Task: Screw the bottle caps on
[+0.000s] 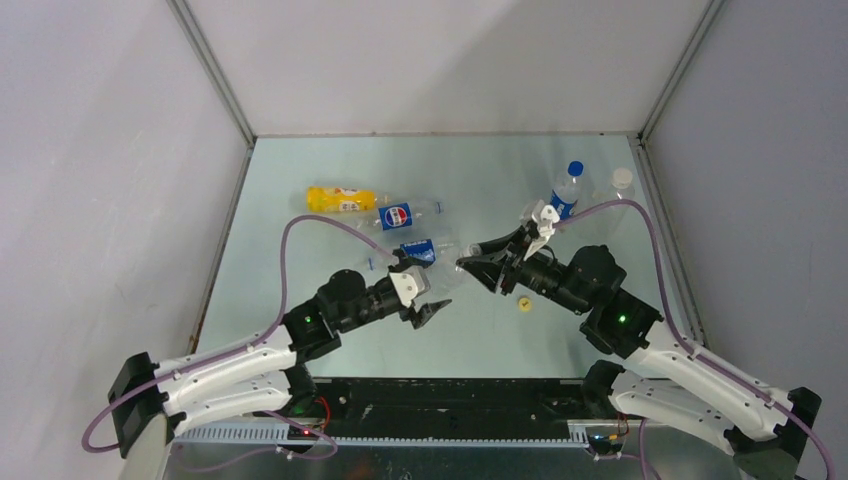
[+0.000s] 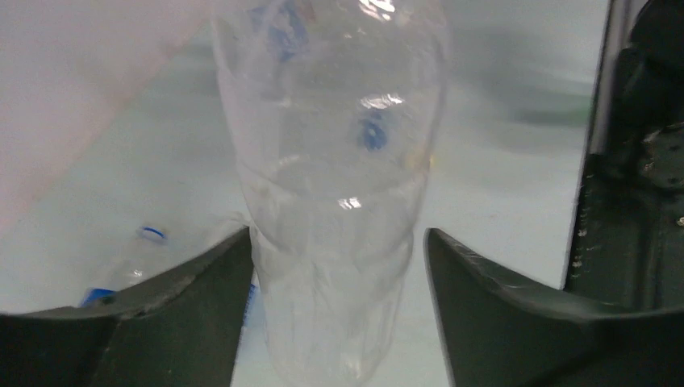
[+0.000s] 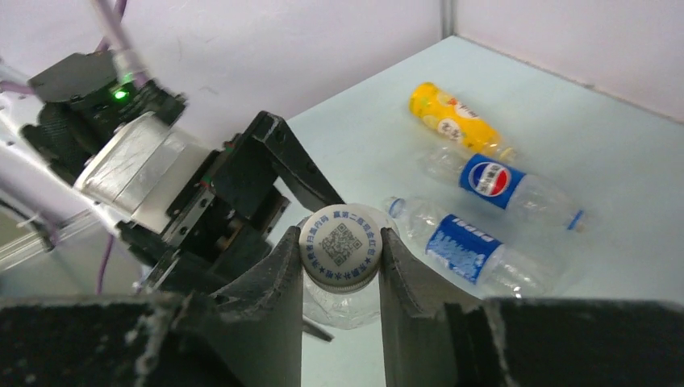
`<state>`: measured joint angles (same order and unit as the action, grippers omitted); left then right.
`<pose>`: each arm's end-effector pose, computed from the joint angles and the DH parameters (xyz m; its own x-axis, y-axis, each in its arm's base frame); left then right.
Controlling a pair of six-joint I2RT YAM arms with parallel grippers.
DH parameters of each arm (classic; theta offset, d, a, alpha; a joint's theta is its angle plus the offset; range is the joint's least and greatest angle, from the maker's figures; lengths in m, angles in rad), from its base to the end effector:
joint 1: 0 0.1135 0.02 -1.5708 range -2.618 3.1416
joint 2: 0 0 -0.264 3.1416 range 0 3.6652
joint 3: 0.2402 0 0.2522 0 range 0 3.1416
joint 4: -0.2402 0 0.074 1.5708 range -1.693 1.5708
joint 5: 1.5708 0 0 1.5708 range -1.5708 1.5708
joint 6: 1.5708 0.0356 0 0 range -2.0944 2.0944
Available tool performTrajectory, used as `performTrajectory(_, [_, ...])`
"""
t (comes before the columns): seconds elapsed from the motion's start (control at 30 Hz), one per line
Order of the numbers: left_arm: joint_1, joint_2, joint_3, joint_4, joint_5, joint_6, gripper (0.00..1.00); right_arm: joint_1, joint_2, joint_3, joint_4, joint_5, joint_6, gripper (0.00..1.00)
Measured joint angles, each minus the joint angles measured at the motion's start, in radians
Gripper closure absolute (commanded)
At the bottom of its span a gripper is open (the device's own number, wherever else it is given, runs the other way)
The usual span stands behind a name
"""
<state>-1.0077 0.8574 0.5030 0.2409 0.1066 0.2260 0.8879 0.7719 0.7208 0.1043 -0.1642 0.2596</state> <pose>0.1070 -0.1766 0.2720 0.1421 0.1922 -0.9710 0.8880 0.4087 0.2109 0.1138 0.1491 0.3508 -0.1905 0.1672 -0.9674 -0.8478 0.4687 0.2479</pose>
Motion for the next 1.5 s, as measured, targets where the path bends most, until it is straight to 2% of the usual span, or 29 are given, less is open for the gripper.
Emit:
performTrajectory(0.07, [0.005, -0.003, 0.000, 0.006, -0.002, -0.001, 0.01, 0.000, 0.000, 0.020, -0.022, 0.027, -0.021, 1.00])
performTrajectory(0.3, [0.050, -0.066, 0.000, -0.011, -0.042, 0.000, 0.00, -0.051, 0.000, 0.080, -0.126, 0.206, -0.094, 1.00])
performTrajectory(0.63, [0.109, -0.130, 0.017, -0.148, -0.254, -0.035, 0.00, -0.286, -0.018, 0.090, -0.314, 0.523, -0.107, 0.99])
performTrajectory(0.77, [0.114, -0.129, 0.040, -0.189, -0.335, -0.044, 0.00, -0.384, -0.023, 0.078, -0.335, 0.615, -0.093, 0.99])
performTrajectory(1.0, [0.114, -0.132, 0.042, -0.203, -0.396, -0.042, 0.00, -0.563, -0.002, 0.001, -0.321, 0.668, -0.057, 0.96])
performTrajectory(1.37, [0.114, -0.132, 0.042, -0.203, -0.417, -0.033, 0.00, -0.654, 0.122, -0.068, -0.239, 0.667, -0.039, 0.89])
performTrajectory(1.5, [0.114, -0.132, 0.041, -0.203, -0.417, -0.031, 0.00, -0.676, 0.151, -0.068, -0.220, 0.652, -0.031, 0.84])
